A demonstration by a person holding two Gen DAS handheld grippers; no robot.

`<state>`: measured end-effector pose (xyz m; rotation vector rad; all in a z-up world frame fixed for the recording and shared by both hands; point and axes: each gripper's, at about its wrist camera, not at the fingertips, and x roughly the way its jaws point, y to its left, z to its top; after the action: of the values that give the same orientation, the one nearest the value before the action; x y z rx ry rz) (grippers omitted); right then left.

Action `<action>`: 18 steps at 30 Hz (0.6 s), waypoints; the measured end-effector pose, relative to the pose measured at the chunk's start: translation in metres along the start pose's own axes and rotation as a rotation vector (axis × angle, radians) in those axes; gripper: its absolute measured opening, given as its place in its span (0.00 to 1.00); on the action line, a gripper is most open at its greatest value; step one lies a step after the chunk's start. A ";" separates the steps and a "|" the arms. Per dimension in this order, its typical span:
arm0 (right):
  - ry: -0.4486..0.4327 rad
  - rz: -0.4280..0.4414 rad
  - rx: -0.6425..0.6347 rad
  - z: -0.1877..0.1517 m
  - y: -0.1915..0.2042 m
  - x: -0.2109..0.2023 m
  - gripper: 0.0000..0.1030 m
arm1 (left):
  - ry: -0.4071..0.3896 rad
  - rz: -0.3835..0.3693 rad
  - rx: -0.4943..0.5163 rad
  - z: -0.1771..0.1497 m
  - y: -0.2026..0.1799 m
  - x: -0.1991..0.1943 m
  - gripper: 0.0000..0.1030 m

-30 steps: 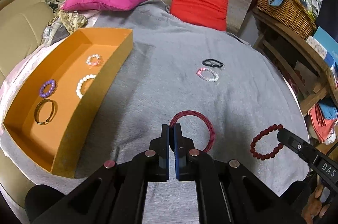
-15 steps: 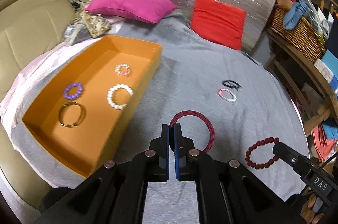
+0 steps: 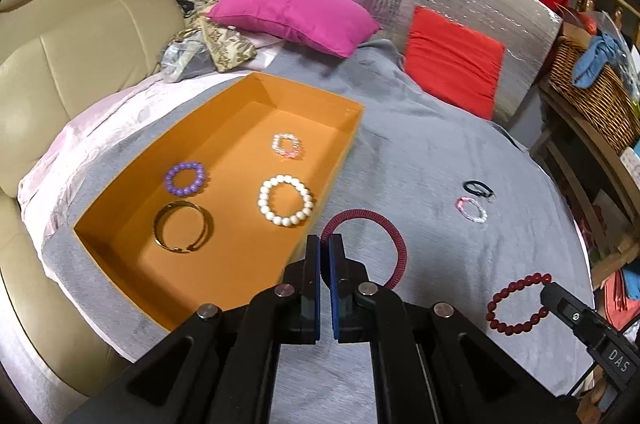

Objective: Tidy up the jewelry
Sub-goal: 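Carry the dark red bangle and red bead bracelet toward the orange box with both tools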

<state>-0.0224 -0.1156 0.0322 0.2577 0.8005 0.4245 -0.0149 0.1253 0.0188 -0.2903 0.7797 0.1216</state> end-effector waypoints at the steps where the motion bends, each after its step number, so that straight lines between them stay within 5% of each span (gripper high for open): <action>1: 0.001 0.002 -0.002 0.002 0.001 0.001 0.10 | -0.001 0.007 -0.006 0.001 0.003 0.001 0.04; 18: 0.028 0.051 -0.108 0.037 0.041 0.038 0.10 | 0.039 0.139 -0.074 0.008 0.049 0.023 0.04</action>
<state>0.0175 -0.0646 0.0489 0.1723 0.7971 0.5183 -0.0040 0.1749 -0.0027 -0.3095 0.8356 0.2772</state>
